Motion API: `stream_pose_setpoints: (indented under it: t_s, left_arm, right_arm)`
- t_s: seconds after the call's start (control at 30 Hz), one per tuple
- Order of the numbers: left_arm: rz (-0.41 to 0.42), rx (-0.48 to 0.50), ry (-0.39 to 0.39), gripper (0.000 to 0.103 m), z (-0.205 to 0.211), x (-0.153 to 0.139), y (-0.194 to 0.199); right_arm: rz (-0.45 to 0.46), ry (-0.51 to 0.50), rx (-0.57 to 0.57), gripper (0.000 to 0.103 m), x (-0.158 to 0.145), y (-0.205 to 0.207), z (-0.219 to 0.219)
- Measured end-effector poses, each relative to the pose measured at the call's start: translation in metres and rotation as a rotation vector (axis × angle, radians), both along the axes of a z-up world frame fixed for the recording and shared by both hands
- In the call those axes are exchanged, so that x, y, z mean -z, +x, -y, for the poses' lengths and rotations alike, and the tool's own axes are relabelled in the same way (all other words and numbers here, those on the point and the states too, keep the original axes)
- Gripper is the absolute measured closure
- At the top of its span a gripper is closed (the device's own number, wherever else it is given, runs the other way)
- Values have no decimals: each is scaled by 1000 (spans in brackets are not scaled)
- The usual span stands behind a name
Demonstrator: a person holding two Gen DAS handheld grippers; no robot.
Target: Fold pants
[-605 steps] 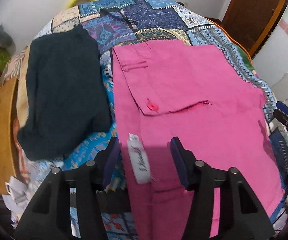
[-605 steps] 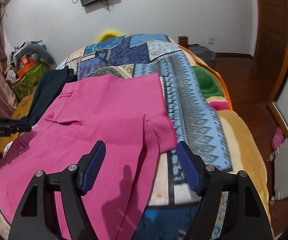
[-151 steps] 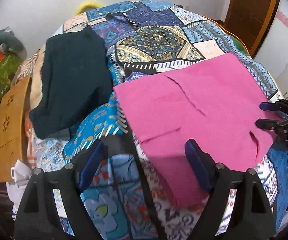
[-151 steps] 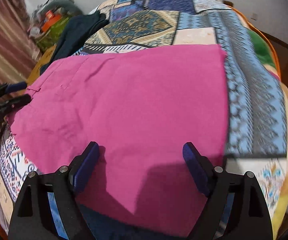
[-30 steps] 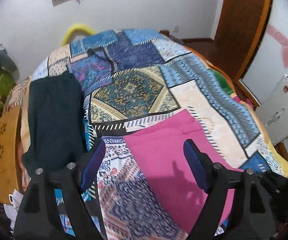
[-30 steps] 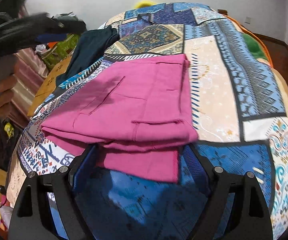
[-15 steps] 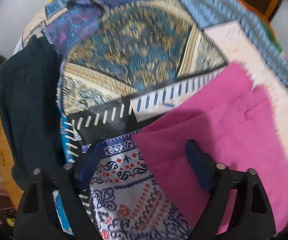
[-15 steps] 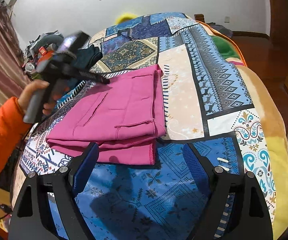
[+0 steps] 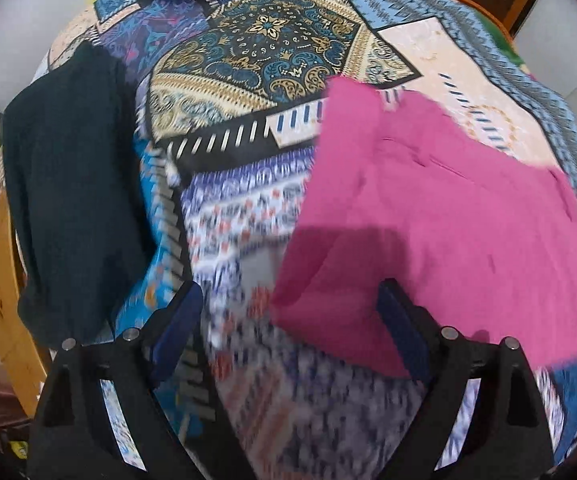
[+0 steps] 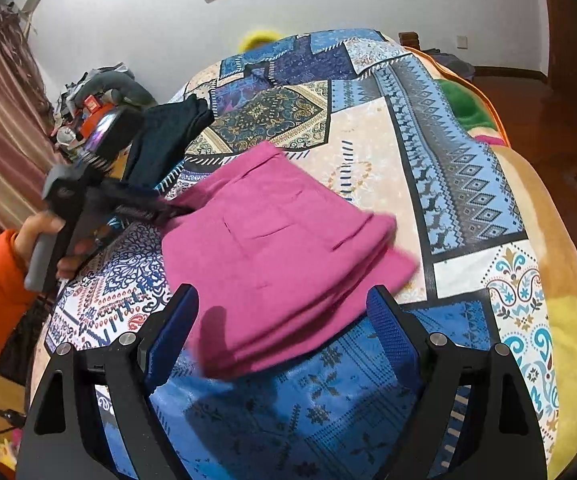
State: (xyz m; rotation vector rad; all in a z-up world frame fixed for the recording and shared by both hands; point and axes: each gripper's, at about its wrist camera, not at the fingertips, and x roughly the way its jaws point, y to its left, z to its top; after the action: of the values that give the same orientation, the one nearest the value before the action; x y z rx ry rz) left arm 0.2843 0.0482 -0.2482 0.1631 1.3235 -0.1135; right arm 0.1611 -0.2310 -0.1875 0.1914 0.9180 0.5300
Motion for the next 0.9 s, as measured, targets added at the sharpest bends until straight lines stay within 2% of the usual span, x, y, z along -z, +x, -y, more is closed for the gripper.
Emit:
stream_pose_setpoints:
  t_s: [0.3,0.43,0.53,0.63,0.7,0.8,0.9]
  left_arm:
    - [89,-73,-108,13,-12,-21,-57]
    - [104,-83,-115,13,-9,-23,-68]
    - [113,-78,-123,14,-8,-26,-70]
    - [119,-81,-175,27,-9,-30,-72]
    - [122,-93,-217,39,-11,-34,-70]
    - [124,-91,-209,52,-12,-32,-66]
    - [131,-93,-200,55,-13,-29,-65]
  right_arm:
    - [-28,-47,-3,21,18,21,-1]
    - [-72,-72,-29,34,30,33,-4]
    - [-83,-92,-50,38,39,39,-6]
    - [-82,-97,-49,50,38,46,-2]
    - [-55,-120,-46,59,32,47,-3]
    - [-14,-167,-62,64,25,46,-6]
    - [-20,-192,-93,69,30,48,-11]
